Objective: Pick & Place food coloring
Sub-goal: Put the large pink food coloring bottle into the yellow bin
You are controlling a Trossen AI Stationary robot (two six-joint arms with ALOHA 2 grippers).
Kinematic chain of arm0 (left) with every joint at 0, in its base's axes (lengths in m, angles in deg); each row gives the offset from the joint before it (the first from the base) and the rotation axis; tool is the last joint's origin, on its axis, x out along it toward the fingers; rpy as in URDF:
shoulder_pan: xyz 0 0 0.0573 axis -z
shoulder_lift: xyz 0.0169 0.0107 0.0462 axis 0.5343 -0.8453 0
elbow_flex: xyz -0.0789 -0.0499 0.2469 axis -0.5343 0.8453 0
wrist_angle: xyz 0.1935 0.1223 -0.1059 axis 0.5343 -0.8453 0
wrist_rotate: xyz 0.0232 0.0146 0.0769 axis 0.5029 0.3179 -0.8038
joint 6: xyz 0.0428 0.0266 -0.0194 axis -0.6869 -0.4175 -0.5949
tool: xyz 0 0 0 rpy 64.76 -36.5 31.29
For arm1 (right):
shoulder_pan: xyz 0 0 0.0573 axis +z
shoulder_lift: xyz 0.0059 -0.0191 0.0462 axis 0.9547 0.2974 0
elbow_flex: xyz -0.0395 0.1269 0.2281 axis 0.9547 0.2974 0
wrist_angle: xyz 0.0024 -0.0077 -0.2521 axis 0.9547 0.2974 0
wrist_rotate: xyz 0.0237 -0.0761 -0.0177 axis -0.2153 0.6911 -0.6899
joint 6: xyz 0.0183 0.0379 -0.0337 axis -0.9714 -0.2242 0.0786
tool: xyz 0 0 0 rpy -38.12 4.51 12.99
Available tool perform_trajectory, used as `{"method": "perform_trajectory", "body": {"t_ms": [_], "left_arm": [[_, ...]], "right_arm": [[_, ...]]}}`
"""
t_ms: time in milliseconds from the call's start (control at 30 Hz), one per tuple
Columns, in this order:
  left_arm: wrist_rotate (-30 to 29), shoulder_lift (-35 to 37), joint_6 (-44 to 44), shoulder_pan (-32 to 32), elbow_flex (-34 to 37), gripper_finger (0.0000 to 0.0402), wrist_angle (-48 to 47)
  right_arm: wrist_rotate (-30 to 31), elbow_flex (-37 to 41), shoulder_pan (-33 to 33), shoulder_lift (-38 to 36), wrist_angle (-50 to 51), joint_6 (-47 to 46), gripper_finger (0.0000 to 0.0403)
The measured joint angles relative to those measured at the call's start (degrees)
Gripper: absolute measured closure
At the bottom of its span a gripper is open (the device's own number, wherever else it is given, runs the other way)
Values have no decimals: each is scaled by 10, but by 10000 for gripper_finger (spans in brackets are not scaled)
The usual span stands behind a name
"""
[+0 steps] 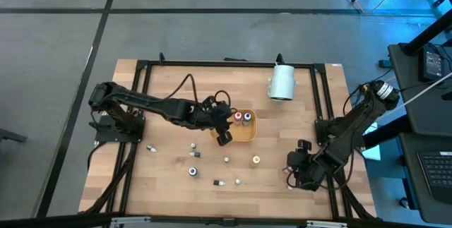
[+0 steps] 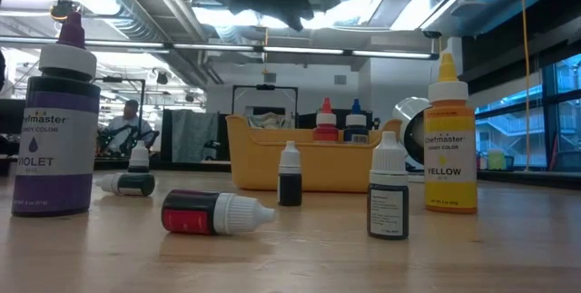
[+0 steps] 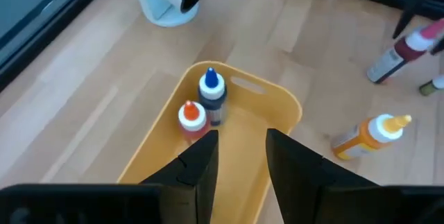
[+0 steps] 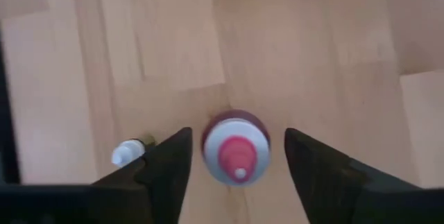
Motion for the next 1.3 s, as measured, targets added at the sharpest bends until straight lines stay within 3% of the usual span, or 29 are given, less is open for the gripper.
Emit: {"method": "perform_trajectory", "body": {"t_ms": [233, 433, 533, 633, 767, 933, 1100, 1300], "left_arm": [[8, 0, 14, 12, 0, 287, -2], [9, 51, 18, 21, 1, 288, -29], [1, 87, 17, 20, 16, 288, -24], [-8, 126, 15, 22, 57, 288, 13], [-7, 177, 14, 27, 128, 288, 79], [-5, 223, 46, 39, 193, 288, 114], [-6, 237, 74, 50, 218, 288, 112], [-5, 236, 74, 61, 220, 288, 105]], "right_arm": [[-10, 0, -11, -1, 4, 3, 283], [-18, -71, -35, -2, 85, 43, 283], [13, -138, -66, -4, 163, 79, 283], [48, -199, -110, -8, 178, 135, 283], [65, -248, -183, -7, 147, 238, 283], [60, -253, -281, 4, 64, 359, 283], [13, -253, -352, 49, 7, 444, 283], [-10, -253, -389, 126, 1, 480, 283]]}}
